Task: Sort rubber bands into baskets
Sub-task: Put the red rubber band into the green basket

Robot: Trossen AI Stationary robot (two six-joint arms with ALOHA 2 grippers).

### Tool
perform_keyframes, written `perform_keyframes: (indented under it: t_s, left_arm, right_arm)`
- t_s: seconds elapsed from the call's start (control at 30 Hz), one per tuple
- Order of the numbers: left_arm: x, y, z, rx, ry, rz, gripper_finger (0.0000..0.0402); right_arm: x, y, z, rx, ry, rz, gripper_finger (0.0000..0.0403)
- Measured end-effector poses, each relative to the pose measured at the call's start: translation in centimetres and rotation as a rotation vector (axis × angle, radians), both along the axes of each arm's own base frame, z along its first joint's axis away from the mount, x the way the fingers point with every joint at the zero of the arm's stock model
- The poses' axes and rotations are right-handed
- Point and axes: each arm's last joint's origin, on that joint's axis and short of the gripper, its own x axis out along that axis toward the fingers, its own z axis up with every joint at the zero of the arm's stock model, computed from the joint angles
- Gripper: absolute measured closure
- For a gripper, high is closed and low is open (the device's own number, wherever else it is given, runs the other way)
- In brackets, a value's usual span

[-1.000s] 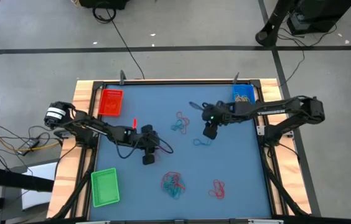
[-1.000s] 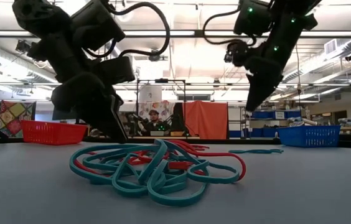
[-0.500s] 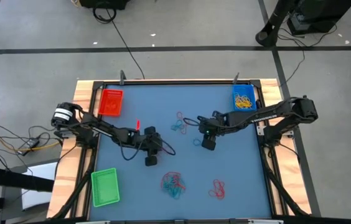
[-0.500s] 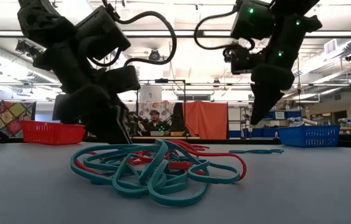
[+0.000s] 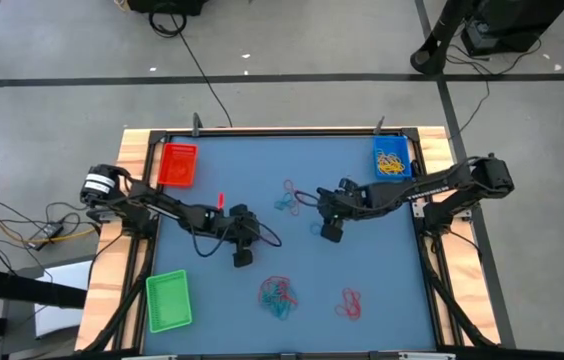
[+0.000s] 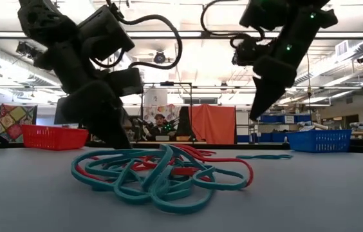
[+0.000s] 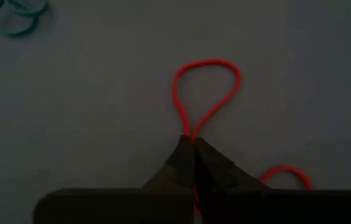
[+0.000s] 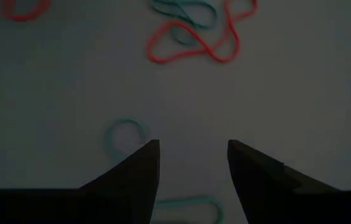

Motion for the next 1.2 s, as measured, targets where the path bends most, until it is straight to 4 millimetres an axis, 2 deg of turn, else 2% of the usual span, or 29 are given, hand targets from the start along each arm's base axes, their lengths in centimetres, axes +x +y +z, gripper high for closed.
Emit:
perform_keyframes:
  t_s: [0.07,0.17,0.33,0.43,0.67,0.83,1.0,1.2]
  left_arm:
    - [-0.5,-0.1,0.8,-0.005,0.023,0.009,0.0399]
    - [-0.9,-0.6,3.4,-0.008,0.018,0.043,0.0400]
    - [-2.7,-2.2,6.7,-0.005,0.100,0.086,0.0400]
    - [-3.5,-3.6,9.2,-0.050,0.122,0.102,0.0400]
    - [-6.6,-7.6,13.6,-0.189,0.328,0.156,0.0401]
    - [-9.0,-10.3,16.1,-0.288,0.440,0.229,0.0401]
    - [-11.0,-12.4,16.4,-0.372,0.539,0.317,0.0401]
    - [-12.0,-14.5,14.7,-0.358,0.684,0.417,0.0401]
  right_arm:
    - [0.3,0.5,0.1,0.010,-0.032,0.024,0.0203]
    - [0.3,1.2,0.2,0.005,-0.038,0.062,0.0205]
    - [0.3,1.9,0.3,-0.025,-0.049,0.075,0.0209]
    - [0.5,2.0,0.4,-0.030,-0.070,0.076,0.0209]
    - [0.6,2.3,0.4,-0.030,-0.086,0.089,0.0211]
    - [0.6,2.9,0.4,-0.033,-0.083,0.118,0.0213]
    - [0.3,3.7,0.3,-0.023,-0.057,0.177,0.0212]
    - [-0.3,4.4,0.1,-0.039,0.002,0.211,0.0214]
